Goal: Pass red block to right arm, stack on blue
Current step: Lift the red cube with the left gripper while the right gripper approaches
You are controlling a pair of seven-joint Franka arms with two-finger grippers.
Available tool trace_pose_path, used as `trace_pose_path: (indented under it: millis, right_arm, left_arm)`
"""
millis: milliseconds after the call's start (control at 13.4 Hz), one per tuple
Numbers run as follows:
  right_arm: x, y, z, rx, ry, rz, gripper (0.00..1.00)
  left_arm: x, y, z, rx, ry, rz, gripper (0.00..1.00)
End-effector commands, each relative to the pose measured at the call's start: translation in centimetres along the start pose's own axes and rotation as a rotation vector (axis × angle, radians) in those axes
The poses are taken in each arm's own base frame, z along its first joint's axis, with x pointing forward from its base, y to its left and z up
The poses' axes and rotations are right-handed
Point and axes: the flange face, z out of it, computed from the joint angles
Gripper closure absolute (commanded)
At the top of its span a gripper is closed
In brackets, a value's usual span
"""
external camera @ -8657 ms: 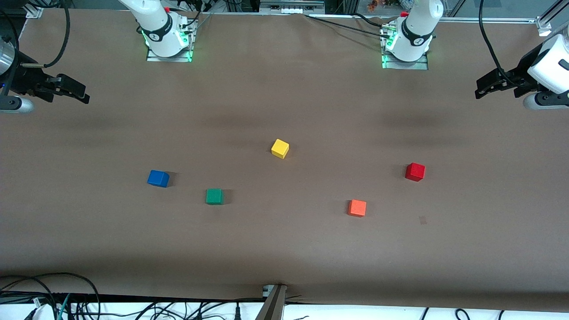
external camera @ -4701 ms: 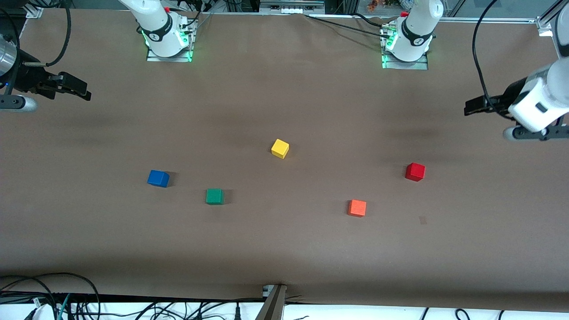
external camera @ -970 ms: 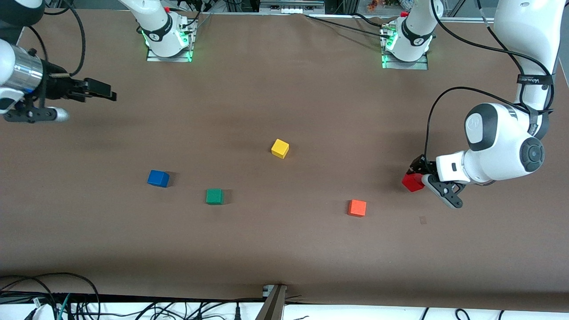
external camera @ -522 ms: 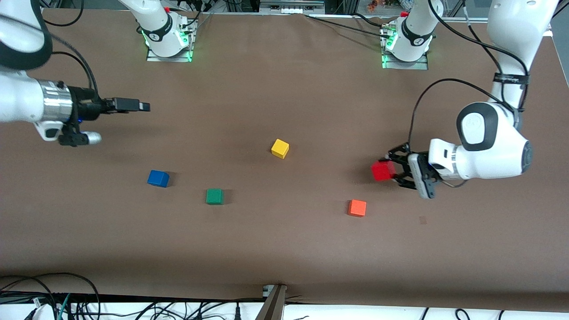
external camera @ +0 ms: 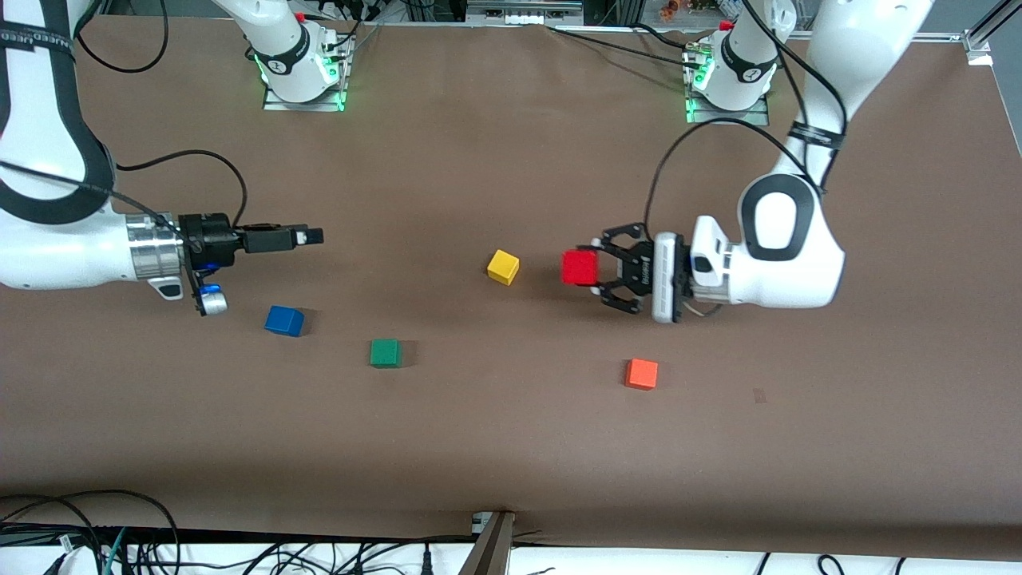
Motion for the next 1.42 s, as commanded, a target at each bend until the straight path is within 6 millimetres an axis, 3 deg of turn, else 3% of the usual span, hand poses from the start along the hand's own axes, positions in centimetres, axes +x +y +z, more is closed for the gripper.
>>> trace_pose_path:
  millis: [0,299,448,672,821,970,1343]
  right_arm:
    - [-0.8,-2.1,3.8,0.106,0.007,0.000,0.00]
    - [-2.1,-4.3,6.4,0.272,0.049,0.027,0.00]
    - [-3.9,-5.2,7.0,0.297,0.061,0.023,0.00]
    - [-4.9,-4.2,7.7,0.322,0.059,0.024,0.00]
    - [-4.6,-2.7,8.5,0.352,0.082,-0.024,0.00]
    - [-4.8,-2.5,9.9,0.386,0.076,-0.023,0.00]
    - [-5.0,-4.2,13.2,0.395,0.131,-0.013,0.00]
  left_arm:
    - [3.7,1.4,4.5,-0.065,0.160,0.103,1.00]
    - [6.5,1.7,10.5,-0.113,0.259,0.190,1.00]
    - [7.4,1.6,12.0,-0.114,0.264,0.206,1.00]
    - [7.9,2.4,14.2,-0.093,0.305,0.183,1.00]
    - [8.1,2.6,14.4,-0.089,0.317,0.179,1.00]
    - [8.2,2.6,14.4,-0.089,0.318,0.180,1.00]
    - [8.2,2.5,14.4,-0.089,0.319,0.178,1.00]
